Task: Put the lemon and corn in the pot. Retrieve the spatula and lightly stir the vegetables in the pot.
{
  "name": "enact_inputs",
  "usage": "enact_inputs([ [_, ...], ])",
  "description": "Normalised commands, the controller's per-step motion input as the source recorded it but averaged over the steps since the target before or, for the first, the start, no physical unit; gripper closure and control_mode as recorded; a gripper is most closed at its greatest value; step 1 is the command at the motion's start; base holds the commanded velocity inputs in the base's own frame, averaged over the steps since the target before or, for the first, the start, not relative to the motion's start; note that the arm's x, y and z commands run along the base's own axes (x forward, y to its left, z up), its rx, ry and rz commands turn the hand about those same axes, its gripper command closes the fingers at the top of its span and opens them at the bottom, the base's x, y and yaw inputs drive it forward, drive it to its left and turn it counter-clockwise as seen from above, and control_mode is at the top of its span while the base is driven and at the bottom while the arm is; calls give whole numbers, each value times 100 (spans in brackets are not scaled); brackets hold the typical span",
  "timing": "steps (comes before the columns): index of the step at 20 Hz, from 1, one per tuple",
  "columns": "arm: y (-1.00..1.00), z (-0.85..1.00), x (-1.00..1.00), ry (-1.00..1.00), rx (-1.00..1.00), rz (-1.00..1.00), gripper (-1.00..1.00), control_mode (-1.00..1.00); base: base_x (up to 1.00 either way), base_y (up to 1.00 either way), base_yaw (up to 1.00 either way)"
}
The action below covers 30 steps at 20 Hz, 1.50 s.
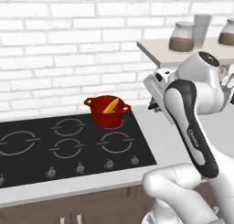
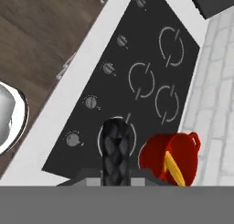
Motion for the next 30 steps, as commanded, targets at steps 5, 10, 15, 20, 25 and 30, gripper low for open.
enact_inputs([
  [5, 24, 12, 0, -19, 28, -30, 100, -100, 0, 0, 0],
  [10, 7, 4, 0, -14, 44, -32, 100, -100, 0, 0, 0],
  [15, 2, 24, 4, -3, 56, -29, 100, -100, 0, 0, 0],
  [20, 6, 29, 27, 0, 57, -26, 100, -100, 0, 0, 0],
  [25, 1, 19, 46, 0, 51, -25, 100, -100, 0, 0, 0],
  [30, 0, 4, 8, 5, 37, -17, 100, -100, 0, 0, 0],
])
